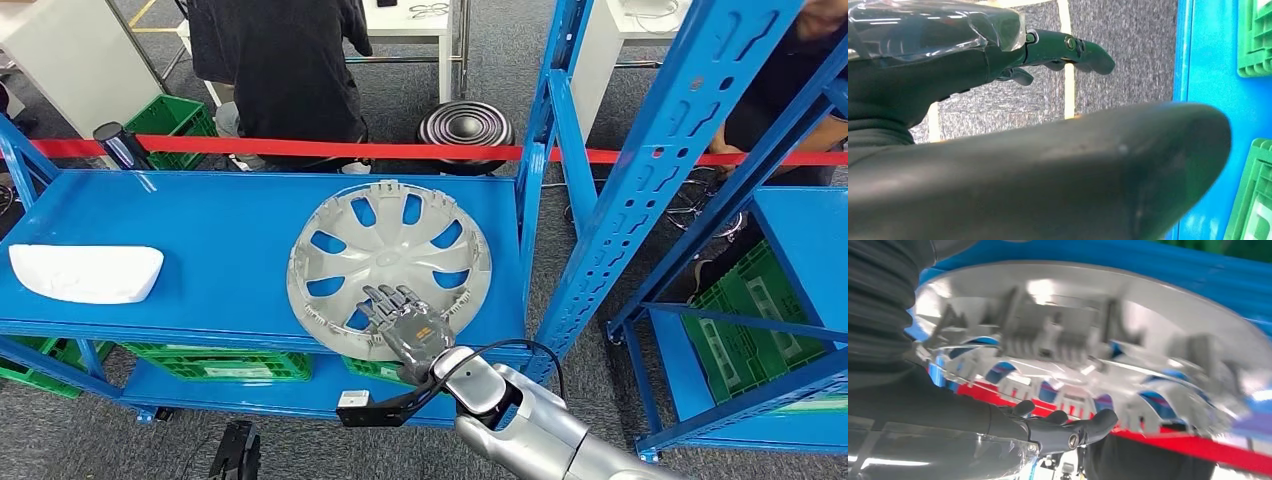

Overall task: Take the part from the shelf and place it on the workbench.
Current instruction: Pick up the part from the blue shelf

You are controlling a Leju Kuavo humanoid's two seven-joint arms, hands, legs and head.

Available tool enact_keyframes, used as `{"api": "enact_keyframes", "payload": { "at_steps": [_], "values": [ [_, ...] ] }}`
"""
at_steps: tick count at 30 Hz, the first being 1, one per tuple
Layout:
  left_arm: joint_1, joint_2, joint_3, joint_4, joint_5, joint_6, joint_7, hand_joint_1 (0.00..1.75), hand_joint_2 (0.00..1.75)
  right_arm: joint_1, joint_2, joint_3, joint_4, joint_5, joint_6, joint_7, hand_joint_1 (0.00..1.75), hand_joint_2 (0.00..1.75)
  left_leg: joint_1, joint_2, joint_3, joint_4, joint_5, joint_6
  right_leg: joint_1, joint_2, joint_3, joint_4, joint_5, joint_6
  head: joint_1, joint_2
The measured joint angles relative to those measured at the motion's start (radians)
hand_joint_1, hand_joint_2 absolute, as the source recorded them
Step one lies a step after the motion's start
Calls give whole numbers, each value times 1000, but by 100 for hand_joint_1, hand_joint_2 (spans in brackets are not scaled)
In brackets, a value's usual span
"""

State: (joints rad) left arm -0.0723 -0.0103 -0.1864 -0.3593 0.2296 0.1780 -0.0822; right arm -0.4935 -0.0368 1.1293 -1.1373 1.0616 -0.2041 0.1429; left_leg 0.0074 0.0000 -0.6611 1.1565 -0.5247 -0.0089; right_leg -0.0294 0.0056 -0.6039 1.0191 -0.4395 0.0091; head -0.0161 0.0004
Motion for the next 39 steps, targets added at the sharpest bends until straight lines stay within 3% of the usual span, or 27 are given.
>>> {"api": "enact_keyframes", "payload": {
  "at_steps": [2,3,4,6,7,8,10,11,13,14,16,18,19,21,23,24,28,30,32,33,34,35,37,39],
  "values": [
    [0,1,-1,0,-1,-1,3,0,0,-1,-2,-7,15,11,31,15,0,175,4,0,-59,122,-43,-7,2,0,-1,0,0,-1,0,0],
    [0,2,-1,0,-1,-2,4,0,0,-1,-4,-10,22,14,43,21,0,175,6,0,-70,142,-41,-8,3,0,0,0,-1,0,0,0],
    [-1,2,-2,-1,-1,-3,5,0,0,-1,-5,-13,28,18,53,25,0,175,6,0,-61,120,-20,-6,3,1,0,0,-1,0,0,0],
    [-2,4,-2,-2,-2,-4,7,0,0,-2,-6,-22,38,22,77,30,0,175,5,0,4,-12,46,5,4,4,3,0,0,0,0,0],
    [-4,5,-3,-3,-3,-5,8,0,0,-3,-6,-27,42,23,95,33,11,175,2,-1,37,-76,67,12,7,5,3,0,0,1,0,0],
    [-6,7,-3,-3,-4,-7,9,0,0,-5,-7,-32,47,22,117,37,54,175,-1,-1,58,-119,77,18,8,6,2,-1,1,4,0,0],
    [-11,10,-3,-4,-4,-9,11,0,0,-11,-8,-38,53,19,158,43,139,175,-9,-1,68,-141,72,28,10,6,1,-4,4,11,0,0],
    [-12,12,-3,-4,-4,-9,12,0,0,-15,-8,-43,55,16,175,46,171,175,-8,0,74,-148,76,34,9,6,1,-6,5,16,0,0],
    [-15,13,-3,-5,-3,-11,12,0,0,-20,-11,-51,63,11,200,49,171,175,-5,2,90,-171,90,45,11,4,-6,13,-6,22,2,0],
    [-17,13,-3,-6,-2,-12,12,0,0,-21,-13,-54,67,10,206,51,171,175,-3,3,97,-182,97,51,12,3,-24,51,-25,19,3,0],
    [-18,13,-3,-6,-1,-13,12,0,0,-21,-18,-56,74,9,210,51,171,175,-4,5,97,-187,102,57,11,2,-84,179,-80,10,4,0],
    [-17,13,-3,-6,0,-13,13,0,0,-21,-21,-57,76,8,210,51,171,175,-6,7,96,-186,102,57,10,2,-125,266,-108,16,4,0],
    [-17,13,-3,-6,0,-13,13,0,0,-22,-21,-58,76,8,210,51,171,175,-5,8,96,-185,102,56,9,1,-116,253,-99,24,4,0],
    [-17,13,-3,-6,0,-13,13,0,0,-24,-20,-58,76,7,210,51,171,175,-5,8,95,-179,101,52,6,-1,-43,125,-56,39,4,0],
    [-18,12,-3,-6,0,-13,13,0,0,-29,-17,-58,76,7,210,49,171,175,-9,6,91,-167,94,40,7,-3,21,8,-25,36,3,0],
    [-19,12,-3,-6,0,-13,13,0,0,-30,-15,-58,76,7,210,48,171,175,-10,5,89,-162,92,33,9,-5,33,-15,-20,28,3,0],
    [-19,12,-4,-6,0,-13,14,0,0,-32,-11,-59,77,7,210,48,171,175,-4,1,79,-141,77,10,4,-6,37,-22,-6,0,1,0],
    [-18,14,-4,-6,0,-13,14,0,0,-32,-8,-59,77,6,210,48,171,175,2,0,38,-47,19,-3,-2,-6,36,-24,-1,-7,0,0],
    [-17,15,-4,-6,0,-13,14,0,0,-31,-8,-59,77,6,210,48,171,175,9,0,-22,88,-45,-16,-2,-6,33,-23,0,-7,-1,0],
    [-16,16,-4,-6,0,-13,14,0,0,-31,-8,-59,78,6,210,48,171,175,12,0,-39,125,-54,-19,-2,-6,33,-23,0,-7,-1,0],
    [-14,16,-4,-6,0,-13,14,0,0,-31,-8,-59,78,6,210,48,171,175,14,0,-38,124,-43,-21,-3,-6,33,-23,-1,-7,-1,0],
    [-14,16,-4,-6,0,-13,14,0,0,-32,-8,-59,78,5,210,48,171,175,16,0,-17,82,-14,-21,-3,-6,35,-23,-1,-6,-1,0],
    [-15,18,-4,-6,0,-13,14,0,0,-32,-6,-59,78,5,209,48,171,175,18,0,57,-66,53,-17,-3,-4,38,-23,0,-3,-1,0],
    [-15,19,-4,-6,0,-13,14,0,0,-33,-6,-59,78,5,209,48,171,175,12,0,98,-154,78,-6,0,-1,36,-24,1,7,0,0]
  ]
}}
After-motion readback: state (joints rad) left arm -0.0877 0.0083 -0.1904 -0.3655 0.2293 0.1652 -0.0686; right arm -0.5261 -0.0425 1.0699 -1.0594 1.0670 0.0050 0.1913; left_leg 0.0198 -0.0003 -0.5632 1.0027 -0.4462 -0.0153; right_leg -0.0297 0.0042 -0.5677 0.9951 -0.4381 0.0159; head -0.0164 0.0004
